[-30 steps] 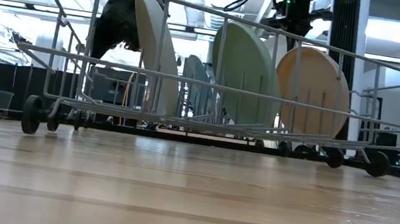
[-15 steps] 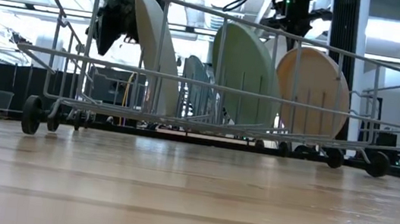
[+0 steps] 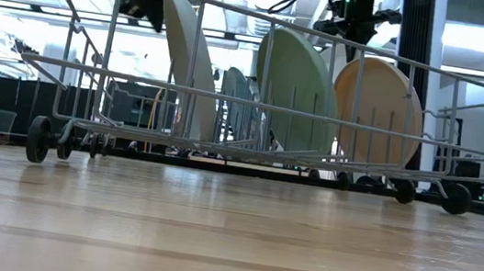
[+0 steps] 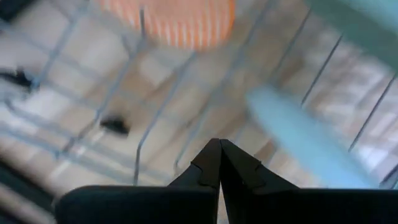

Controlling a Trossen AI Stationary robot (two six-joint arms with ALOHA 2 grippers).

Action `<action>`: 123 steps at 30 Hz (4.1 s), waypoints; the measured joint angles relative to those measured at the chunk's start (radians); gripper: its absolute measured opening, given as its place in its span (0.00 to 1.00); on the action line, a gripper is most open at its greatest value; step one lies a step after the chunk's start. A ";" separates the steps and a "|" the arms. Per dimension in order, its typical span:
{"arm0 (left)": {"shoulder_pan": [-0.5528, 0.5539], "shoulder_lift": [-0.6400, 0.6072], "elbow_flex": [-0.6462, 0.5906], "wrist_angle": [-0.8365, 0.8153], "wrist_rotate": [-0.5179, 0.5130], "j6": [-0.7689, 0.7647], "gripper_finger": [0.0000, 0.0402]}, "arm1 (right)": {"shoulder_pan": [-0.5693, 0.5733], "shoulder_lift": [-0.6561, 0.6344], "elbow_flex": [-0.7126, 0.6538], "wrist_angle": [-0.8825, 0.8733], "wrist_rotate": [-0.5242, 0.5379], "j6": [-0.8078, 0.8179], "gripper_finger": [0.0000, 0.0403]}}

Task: Sort dishes
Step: Put the white plate in the dish rack

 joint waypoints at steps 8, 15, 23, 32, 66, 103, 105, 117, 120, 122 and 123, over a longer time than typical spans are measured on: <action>0.015 0.006 0.021 0.038 -0.364 0.004 0.00 | 0.021 0.000 0.000 -0.001 0.032 -0.001 0.03; 0.182 0.012 0.021 0.074 -0.453 0.132 0.00 | 0.034 0.000 0.000 0.000 0.054 -0.057 0.03; 0.236 0.021 0.021 0.089 -0.338 0.106 0.00 | 0.035 0.000 0.000 0.019 0.094 -0.060 0.03; 0.216 0.023 0.020 0.075 -0.429 0.033 0.00 | 0.085 0.000 0.000 0.111 0.184 -0.102 0.03; 0.220 0.022 -0.246 0.044 -0.421 0.069 0.00 | 0.131 0.100 0.001 0.276 0.268 -0.227 0.00; 0.220 0.022 -0.245 0.096 -0.416 0.069 0.00 | 0.145 0.131 0.087 0.115 0.207 -0.113 0.01; 0.220 0.022 -0.245 0.096 -0.412 0.069 0.00 | 0.142 0.132 0.087 0.111 0.192 -0.091 0.01; 0.215 0.022 -0.245 0.091 -0.411 0.065 0.00 | 0.136 0.124 0.087 0.068 0.190 -0.078 0.01; 0.215 0.022 -0.245 0.091 -0.411 0.065 0.00 | 0.129 0.123 0.122 0.005 0.193 -0.082 0.01; 0.214 0.022 -0.245 0.091 -0.411 0.064 0.00 | 0.125 0.121 0.140 0.003 0.205 -0.129 0.01; 0.213 0.022 -0.245 0.092 -0.411 0.064 0.00 | 0.123 0.121 0.155 0.009 0.220 -0.149 0.01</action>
